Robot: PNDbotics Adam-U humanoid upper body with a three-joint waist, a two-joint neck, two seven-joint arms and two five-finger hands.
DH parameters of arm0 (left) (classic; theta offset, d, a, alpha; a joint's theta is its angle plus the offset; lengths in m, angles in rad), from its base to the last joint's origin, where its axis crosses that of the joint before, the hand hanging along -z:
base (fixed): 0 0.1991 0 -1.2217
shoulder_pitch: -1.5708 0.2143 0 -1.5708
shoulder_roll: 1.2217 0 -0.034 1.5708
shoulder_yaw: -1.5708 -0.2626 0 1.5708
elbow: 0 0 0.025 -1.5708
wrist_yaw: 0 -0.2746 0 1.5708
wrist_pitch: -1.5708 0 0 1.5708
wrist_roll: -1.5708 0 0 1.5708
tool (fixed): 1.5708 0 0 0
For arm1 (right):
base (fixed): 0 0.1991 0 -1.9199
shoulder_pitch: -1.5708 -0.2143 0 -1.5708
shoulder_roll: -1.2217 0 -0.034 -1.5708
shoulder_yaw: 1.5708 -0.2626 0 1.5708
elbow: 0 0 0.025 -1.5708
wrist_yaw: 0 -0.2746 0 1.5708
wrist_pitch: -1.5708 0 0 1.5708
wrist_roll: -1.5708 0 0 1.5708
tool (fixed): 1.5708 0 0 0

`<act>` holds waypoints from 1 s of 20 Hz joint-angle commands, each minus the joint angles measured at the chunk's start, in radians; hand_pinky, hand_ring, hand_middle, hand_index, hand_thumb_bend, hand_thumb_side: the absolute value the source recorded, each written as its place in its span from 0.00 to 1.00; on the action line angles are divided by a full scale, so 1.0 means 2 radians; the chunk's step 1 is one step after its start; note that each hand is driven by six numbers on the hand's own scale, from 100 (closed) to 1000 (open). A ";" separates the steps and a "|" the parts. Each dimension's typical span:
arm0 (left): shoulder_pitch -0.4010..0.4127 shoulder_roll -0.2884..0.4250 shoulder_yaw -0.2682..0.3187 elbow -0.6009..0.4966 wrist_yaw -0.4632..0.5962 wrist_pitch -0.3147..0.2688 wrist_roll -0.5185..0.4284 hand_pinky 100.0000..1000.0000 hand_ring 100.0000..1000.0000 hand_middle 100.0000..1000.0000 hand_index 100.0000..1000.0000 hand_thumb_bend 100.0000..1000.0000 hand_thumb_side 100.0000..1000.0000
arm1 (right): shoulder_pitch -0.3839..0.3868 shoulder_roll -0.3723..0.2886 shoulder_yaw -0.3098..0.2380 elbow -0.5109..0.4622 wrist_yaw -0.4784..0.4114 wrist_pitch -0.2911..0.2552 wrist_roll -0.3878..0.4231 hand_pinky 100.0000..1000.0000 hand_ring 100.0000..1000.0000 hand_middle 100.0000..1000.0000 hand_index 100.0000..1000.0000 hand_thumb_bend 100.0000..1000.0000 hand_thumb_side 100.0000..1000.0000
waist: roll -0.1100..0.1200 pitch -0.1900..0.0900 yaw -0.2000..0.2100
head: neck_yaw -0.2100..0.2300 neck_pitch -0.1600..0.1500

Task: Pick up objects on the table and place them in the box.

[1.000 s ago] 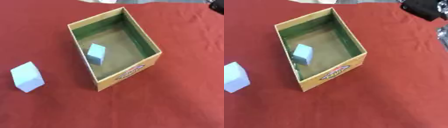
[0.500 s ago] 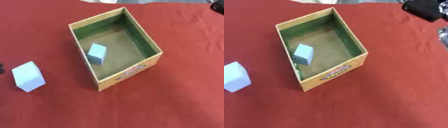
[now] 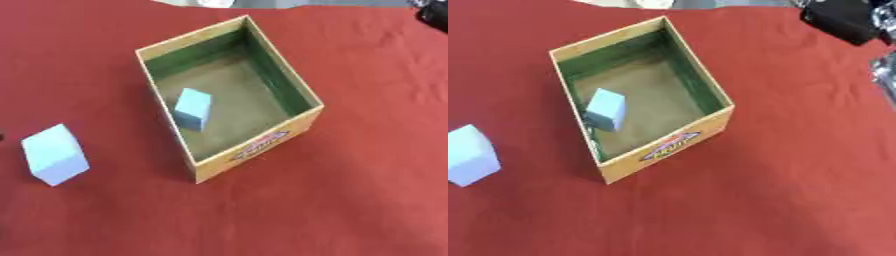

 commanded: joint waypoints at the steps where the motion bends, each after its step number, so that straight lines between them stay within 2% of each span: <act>1: -0.008 0.020 -0.002 -0.007 0.003 0.043 -0.020 0.95 0.89 0.79 0.88 0.67 0.61 | -0.005 -0.009 -0.002 -0.008 -0.004 0.002 0.000 0.83 0.80 0.67 0.82 0.00 0.49 | 0.004 -0.007 0.000 | 0.003 -0.003; 9: -0.029 0.016 -0.019 -0.007 0.013 0.114 -0.069 0.95 0.89 0.78 0.87 0.74 0.69 | -0.006 -0.007 -0.001 -0.008 -0.007 0.005 -0.002 0.82 0.80 0.67 0.82 0.00 0.50 | 0.010 -0.006 -0.006 | 0.008 -0.004; 14: -0.041 0.011 -0.027 -0.007 0.007 0.143 -0.090 0.95 0.88 0.77 0.87 0.72 0.67 | -0.004 -0.006 0.000 -0.008 -0.008 0.008 -0.001 0.82 0.80 0.67 0.82 0.00 0.51 | 0.014 -0.004 -0.009 | 0.012 -0.004; 20: -0.050 0.006 -0.036 -0.007 -0.002 0.161 -0.124 0.95 0.88 0.77 0.87 0.71 0.65 | -0.004 -0.004 0.000 -0.008 -0.010 0.010 -0.002 0.82 0.80 0.67 0.82 0.00 0.52 | 0.016 -0.003 -0.012 | 0.015 -0.005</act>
